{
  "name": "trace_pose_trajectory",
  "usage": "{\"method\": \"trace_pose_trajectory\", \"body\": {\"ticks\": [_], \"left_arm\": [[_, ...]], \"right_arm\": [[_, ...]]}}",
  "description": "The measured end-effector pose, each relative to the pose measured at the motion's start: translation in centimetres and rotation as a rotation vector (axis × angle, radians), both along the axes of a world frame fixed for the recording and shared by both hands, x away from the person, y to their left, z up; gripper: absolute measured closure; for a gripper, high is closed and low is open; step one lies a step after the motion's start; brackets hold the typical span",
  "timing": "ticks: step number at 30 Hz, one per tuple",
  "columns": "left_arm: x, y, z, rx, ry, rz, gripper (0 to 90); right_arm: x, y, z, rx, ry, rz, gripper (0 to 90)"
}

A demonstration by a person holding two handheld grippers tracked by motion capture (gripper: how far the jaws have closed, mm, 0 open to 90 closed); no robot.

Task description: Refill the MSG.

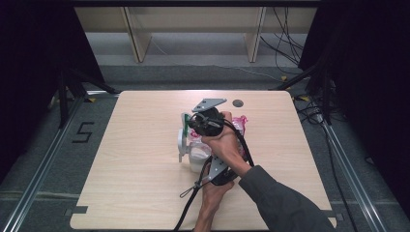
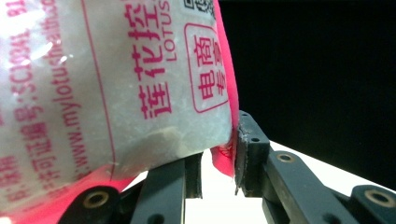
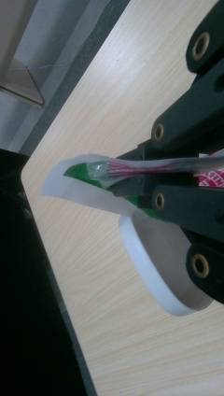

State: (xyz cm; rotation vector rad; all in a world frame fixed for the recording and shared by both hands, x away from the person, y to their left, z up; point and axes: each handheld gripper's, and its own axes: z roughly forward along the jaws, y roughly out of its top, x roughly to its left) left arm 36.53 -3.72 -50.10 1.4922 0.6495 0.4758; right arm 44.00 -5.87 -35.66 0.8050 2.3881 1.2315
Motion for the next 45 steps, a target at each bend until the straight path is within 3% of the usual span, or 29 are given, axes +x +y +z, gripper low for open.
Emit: {"method": "trace_pose_trajectory", "body": {"ticks": [10, 14, 17, 24, 35, 37, 42, 43, 44, 45], "left_arm": [[0.0, -0.03, 0.02, -0.009, -0.002, -0.002, 74.5], [0.05, 0.05, 0.0, -0.012, -0.001, -0.005, 74.7], [0.01, -0.13, -0.02, -0.015, 0.003, -0.004, 74.4], [0.01, 0.0, 0.01, -0.015, 0.0, -0.004, 74.5], [-0.02, -0.02, 0.04, -0.018, -0.004, -0.003, 74.6], [-0.05, -0.02, 0.08, -0.02, -0.005, -0.005, 74.6], [-0.02, -0.03, 0.02, -0.01, -0.006, 0.0, 74.6], [-0.03, 0.0, 0.05, -0.009, -0.008, 0.001, 74.6], [-0.05, 0.01, 0.08, -0.014, -0.009, -0.001, 74.6], [-0.06, -0.01, 0.09, -0.018, -0.008, -0.003, 74.6]], "right_arm": [[0.19, -0.1, 0.07, -0.006, 0.007, 0.012, 90.0], [0.23, -0.33, 0.38, 0.022, 0.023, 0.0, 90.0], [0.25, -0.17, 0.01, -0.013, 0.016, 0.001, 90.0], [0.44, -0.08, -0.1, 0.002, -0.005, -0.002, 90.0], [0.27, -0.08, -0.04, -0.005, 0.024, 0.002, 90.0], [0.39, -0.09, -0.05, 0.008, -0.003, 0.003, 90.0], [0.32, -0.03, -0.13, -0.007, 0.007, 0.0, 89.9], [0.18, -0.07, -0.02, -0.002, 0.029, -0.008, 90.0], [0.3, -0.07, -0.03, 0.01, -0.002, 0.0, 90.0], [0.3, -0.15, 0.04, -0.003, 0.002, 0.011, 90.0]]}}
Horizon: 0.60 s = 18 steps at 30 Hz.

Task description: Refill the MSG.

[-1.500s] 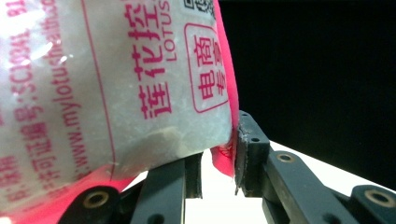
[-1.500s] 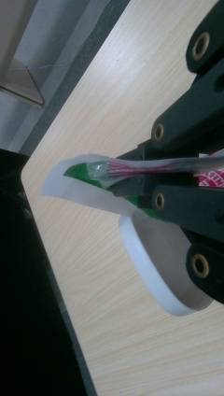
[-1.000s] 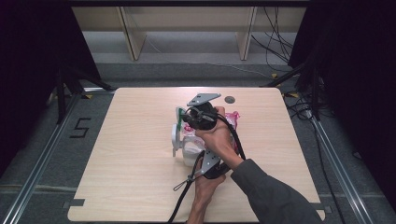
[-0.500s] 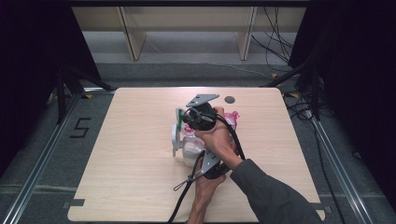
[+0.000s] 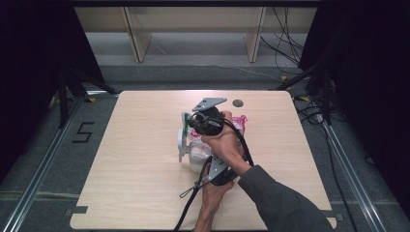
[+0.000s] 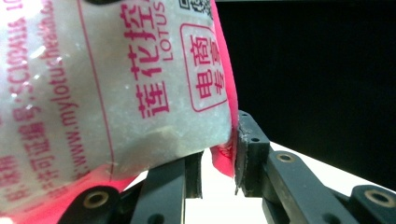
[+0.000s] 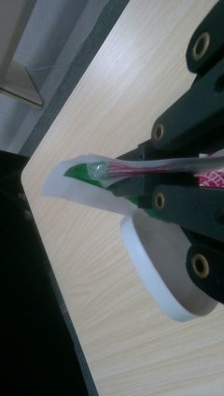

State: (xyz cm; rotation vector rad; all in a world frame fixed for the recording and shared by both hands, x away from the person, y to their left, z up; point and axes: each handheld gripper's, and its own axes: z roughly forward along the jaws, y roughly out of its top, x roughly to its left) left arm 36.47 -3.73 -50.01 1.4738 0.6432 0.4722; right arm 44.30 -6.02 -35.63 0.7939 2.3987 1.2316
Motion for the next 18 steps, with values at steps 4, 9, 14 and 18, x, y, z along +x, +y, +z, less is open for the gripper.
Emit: {"method": "trace_pose_trajectory", "body": {"ticks": [4, 9, 14, 18], "left_arm": [[0.03, 0.03, -0.05, 0.01, -0.001, 0.002, 74.6], [0.0, 0.02, -0.02, 0.008, 0.0, 0.0, 74.6], [0.01, 0.03, 0.0, 0.003, 0.0, -0.001, 74.7], [0.04, 0.03, -0.03, 0.006, 0.0, -0.001, 74.7]], "right_arm": [[-0.01, 0.14, -0.2, -0.013, 0.006, -0.002, 90.0], [-0.14, 0.11, -0.13, -0.015, 0.005, -0.008, 90.0], [-0.08, 0.06, -0.04, 0.001, 0.002, 0.0, 90.0], [-0.12, 0.03, -0.03, 0.014, 0.016, -0.016, 90.0]]}}
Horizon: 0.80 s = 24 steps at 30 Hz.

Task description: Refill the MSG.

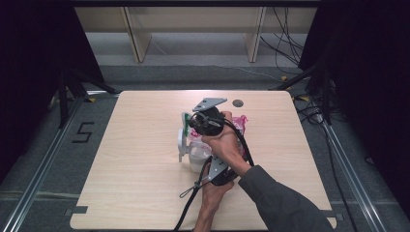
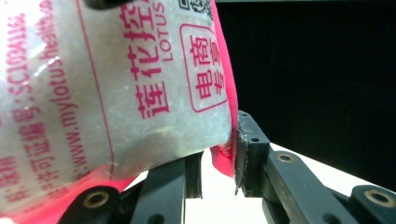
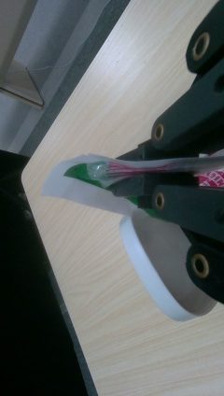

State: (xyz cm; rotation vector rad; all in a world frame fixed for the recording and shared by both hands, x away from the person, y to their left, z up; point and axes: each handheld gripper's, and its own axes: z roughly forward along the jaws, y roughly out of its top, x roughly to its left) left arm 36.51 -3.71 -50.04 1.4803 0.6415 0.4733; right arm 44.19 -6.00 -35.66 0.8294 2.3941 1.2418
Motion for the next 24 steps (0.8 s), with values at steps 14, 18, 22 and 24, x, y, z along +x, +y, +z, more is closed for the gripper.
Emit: {"method": "trace_pose_trajectory", "body": {"ticks": [14, 18, 22, 24], "left_arm": [[0.07, -0.02, -0.08, 0.006, 0.013, 0.009, 74.8], [0.1, 0.02, -0.12, 0.01, 0.015, 0.009, 74.7], [0.11, 0.0, -0.13, 0.015, 0.031, 0.021, 74.6], [0.18, 0.05, -0.18, 0.019, 0.044, 0.017, 74.5]], "right_arm": [[0.18, -0.3, 0.21, 0.007, -0.021, 0.014, 90.0], [0.05, -0.36, 0.3, 0.02, -0.007, 0.002, 90.0], [0.12, -0.54, 0.44, 0.026, -0.023, 0.01, 90.0], [0.12, -0.66, 0.48, 0.04, -0.031, 0.005, 90.0]]}}
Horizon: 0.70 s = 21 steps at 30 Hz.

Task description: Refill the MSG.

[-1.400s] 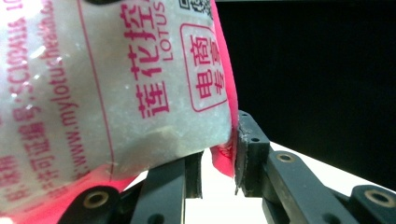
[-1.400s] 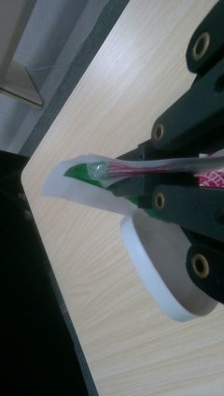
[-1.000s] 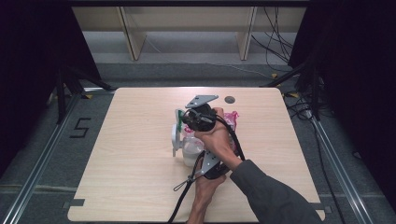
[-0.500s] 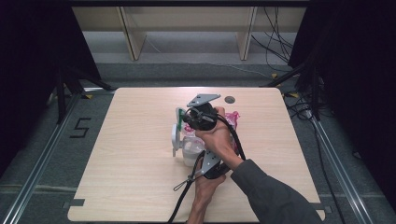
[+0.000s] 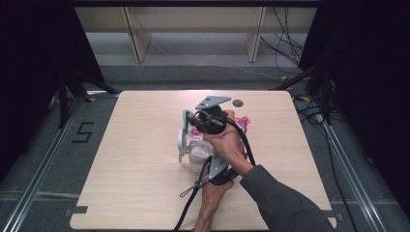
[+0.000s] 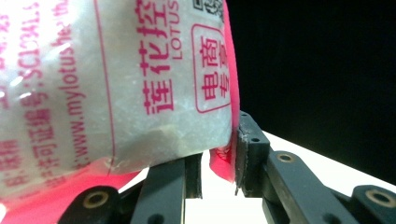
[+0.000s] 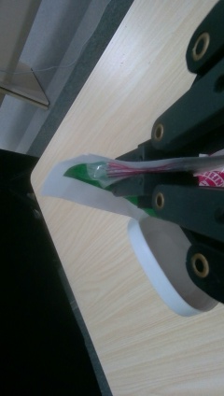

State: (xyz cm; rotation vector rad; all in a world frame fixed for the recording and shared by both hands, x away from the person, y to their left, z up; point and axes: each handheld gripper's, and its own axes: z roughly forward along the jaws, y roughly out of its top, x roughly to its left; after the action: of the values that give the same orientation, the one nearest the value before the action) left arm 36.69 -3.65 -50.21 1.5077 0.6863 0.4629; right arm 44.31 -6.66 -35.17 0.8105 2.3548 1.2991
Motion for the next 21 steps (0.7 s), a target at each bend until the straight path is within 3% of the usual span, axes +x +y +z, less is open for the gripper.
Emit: {"method": "trace_pose_trajectory", "body": {"ticks": [3, 4, 10, 13, 15, 16, 21], "left_arm": [[0.0, 0.0, -0.1, 0.003, 0.003, 0.005, 74.3], [0.0, 0.0, -0.1, 0.001, 0.004, 0.004, 74.1], [0.0, -0.1, -0.2, 0.012, 0.006, -0.003, 73.8], [-0.1, 0.3, -0.2, 0.063, 0.021, 0.01, 73.5], [0.0, 0.1, -0.3, 0.027, 0.018, 0.005, 73.5], [0.0, -0.1, -0.4, -0.006, 0.025, 0.011, 73.5], [-0.1, 0.1, -0.4, 0.014, 0.028, 0.012, 73.2]], "right_arm": [[-0.2, -0.3, 0.3, 0.019, 0.023, -0.007, 90.0], [-0.1, -0.5, 0.3, 0.024, 0.008, -0.006, 90.0], [-0.3, -1.4, 0.8, 0.067, 0.027, -0.007, 90.0], [-0.4, -1.9, 1.2, 0.084, 0.024, -0.008, 90.0], [-0.5, -2.2, 1.3, 0.121, 0.022, -0.001, 90.0], [-0.6, -2.5, 1.5, 0.114, 0.023, -0.003, 90.0], [-0.8, -3.3, 1.9, 0.157, 0.015, 0.0, 90.0]]}}
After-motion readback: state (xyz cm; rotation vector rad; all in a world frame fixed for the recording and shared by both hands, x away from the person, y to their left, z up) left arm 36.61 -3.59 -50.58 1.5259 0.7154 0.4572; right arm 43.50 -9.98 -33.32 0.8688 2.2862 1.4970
